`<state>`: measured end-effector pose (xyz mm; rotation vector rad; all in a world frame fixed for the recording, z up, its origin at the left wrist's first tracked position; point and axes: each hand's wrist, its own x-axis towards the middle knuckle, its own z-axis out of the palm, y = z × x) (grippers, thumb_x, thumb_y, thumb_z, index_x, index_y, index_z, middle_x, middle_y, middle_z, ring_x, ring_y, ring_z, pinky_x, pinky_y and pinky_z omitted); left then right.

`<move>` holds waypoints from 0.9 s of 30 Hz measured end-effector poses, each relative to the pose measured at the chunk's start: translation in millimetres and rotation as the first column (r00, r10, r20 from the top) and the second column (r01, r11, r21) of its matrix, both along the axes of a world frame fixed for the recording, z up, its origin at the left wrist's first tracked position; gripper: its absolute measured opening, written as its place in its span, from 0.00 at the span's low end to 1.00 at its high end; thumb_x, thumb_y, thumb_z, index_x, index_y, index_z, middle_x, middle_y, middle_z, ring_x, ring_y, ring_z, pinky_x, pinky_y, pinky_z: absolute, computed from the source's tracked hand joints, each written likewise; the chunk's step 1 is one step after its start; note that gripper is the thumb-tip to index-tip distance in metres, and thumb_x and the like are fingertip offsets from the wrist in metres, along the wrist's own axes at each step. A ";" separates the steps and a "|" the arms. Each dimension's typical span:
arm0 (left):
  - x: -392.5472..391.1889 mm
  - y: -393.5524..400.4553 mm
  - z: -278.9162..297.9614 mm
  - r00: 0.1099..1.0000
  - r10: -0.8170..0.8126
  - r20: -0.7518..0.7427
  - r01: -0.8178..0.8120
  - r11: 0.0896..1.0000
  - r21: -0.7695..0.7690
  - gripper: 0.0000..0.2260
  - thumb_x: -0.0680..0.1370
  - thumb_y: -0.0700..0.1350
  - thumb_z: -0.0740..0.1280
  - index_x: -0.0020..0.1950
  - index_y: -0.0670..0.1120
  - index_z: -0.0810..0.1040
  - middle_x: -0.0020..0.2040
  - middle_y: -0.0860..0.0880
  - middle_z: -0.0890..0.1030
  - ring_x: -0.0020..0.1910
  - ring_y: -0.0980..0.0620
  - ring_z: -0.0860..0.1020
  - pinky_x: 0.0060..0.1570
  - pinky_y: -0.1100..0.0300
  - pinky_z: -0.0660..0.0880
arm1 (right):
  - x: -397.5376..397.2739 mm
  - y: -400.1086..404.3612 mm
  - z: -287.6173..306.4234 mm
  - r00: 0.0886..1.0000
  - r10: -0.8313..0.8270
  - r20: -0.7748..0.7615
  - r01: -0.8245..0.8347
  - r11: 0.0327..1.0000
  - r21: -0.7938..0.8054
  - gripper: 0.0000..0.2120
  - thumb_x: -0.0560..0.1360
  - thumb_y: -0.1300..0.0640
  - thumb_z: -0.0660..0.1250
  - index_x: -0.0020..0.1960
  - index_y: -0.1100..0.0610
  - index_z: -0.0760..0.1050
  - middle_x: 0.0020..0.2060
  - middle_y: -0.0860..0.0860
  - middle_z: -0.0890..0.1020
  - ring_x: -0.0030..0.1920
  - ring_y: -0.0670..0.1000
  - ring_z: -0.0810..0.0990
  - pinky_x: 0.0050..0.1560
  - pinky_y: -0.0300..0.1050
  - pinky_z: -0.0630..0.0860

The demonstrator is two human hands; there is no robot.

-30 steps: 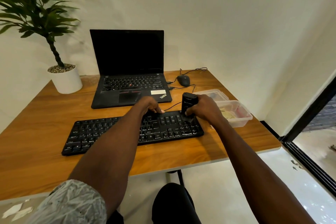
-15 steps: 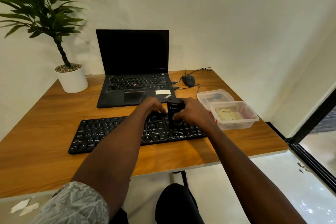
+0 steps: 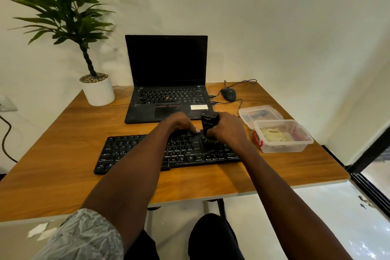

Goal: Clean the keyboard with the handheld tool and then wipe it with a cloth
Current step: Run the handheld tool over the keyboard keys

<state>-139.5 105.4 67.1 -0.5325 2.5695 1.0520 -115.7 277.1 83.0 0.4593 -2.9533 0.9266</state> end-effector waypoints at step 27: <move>7.4 -29.7 -9.4 0.995 0.091 -0.033 -0.089 0.995 0.052 0.12 0.74 0.43 0.72 0.54 0.40 0.78 0.48 0.45 0.78 0.47 0.48 0.78 0.42 0.57 0.72 | 5.8 -29.4 -3.5 0.999 0.048 0.016 -0.047 0.998 -0.044 0.20 0.68 0.56 0.76 0.58 0.55 0.77 0.50 0.51 0.82 0.47 0.49 0.79 0.40 0.38 0.73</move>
